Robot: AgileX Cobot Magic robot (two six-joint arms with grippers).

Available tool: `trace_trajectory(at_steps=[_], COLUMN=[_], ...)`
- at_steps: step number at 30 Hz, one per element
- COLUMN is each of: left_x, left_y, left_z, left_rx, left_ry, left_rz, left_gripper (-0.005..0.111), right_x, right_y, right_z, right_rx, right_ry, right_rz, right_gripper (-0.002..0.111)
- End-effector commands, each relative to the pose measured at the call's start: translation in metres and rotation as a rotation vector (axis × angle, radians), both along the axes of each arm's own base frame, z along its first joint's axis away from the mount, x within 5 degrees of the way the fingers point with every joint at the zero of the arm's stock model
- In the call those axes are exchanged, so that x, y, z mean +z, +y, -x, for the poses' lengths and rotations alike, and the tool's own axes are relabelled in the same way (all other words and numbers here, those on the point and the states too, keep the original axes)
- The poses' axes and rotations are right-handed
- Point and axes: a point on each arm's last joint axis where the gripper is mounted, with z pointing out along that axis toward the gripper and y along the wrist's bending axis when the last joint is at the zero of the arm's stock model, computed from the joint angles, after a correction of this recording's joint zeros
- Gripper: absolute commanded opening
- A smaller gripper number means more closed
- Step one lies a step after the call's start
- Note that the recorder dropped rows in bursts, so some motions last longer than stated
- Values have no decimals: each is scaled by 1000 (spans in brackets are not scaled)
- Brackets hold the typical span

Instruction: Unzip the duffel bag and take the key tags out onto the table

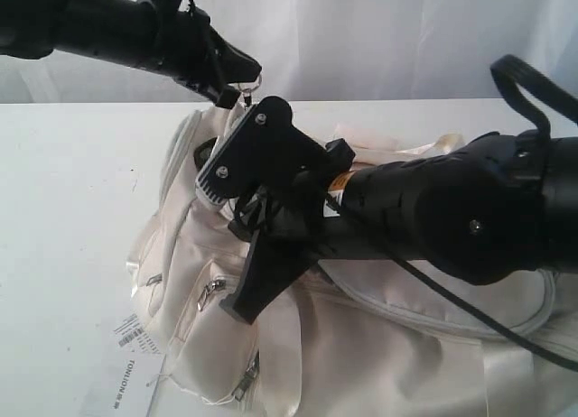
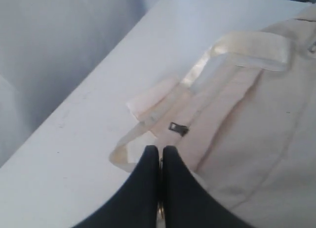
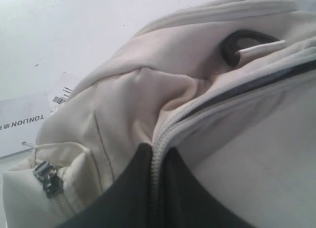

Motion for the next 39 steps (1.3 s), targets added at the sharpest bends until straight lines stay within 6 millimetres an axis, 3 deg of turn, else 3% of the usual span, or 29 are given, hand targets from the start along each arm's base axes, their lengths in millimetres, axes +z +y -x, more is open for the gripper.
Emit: trace_trajectory(at_steps=[1, 6, 8, 10, 13, 14, 18, 20, 22, 23, 25, 30, 32, 35, 39], left_x=[-5, -26, -32, -33, -26, -21, 5, 24, 38, 43, 47, 51, 54, 49, 33], left_y=[-2, -1, 0, -2, -4, -3, 8, 20, 38, 49, 60, 80, 93, 108, 114], left_z=[-32, -51, -53, -52, -46, -43, -20, 4, 30, 44, 72, 131, 166, 208, 222], left_rx=[124, 222, 229, 214, 167, 164, 149, 167, 228, 271, 255, 241, 251, 265, 288], left_ry=[-53, -43, -30, -20, 1, 14, 45, 148, 276, 343, 417, 443, 398, 340, 308], left_rz=[29, 18, 17, 17, 34, 39, -73, -160, -281, -350, -413, -401, -365, -313, -288], left_gripper=[0, 0, 6, 21, 70, 75, 67, 56, 36, 18, 0, 0, 0, 0, 0], right_x=[-4, -5, -5, -5, -5, -5, -7, -8, -7, -5, 5, 41, 54, 55, 50], right_y=[-4, -4, -4, -4, -4, -4, -6, -7, -7, -8, -12, -35, -53, -77, -80], right_z=[3, 4, 4, 4, 4, 4, 6, 7, 7, 8, 10, 27, 37, 46, 46], right_rx=[5, 7, 7, 7, 3, 0, 4, 7, 8, 8, 11, 42, 74, 98, 103], right_ry=[48, 53, 55, 55, 61, 64, 89, 100, 100, 95, 74, 25, -3, -20, -11], right_rz=[44, 51, 53, 53, 52, 50, 74, 87, 86, 79, 54, 24, 80, 263, 320], right_gripper=[0, 0, 0, 0, 0, 0, 0, 5, 21, 36, 56, 61, 61, 61, 61])
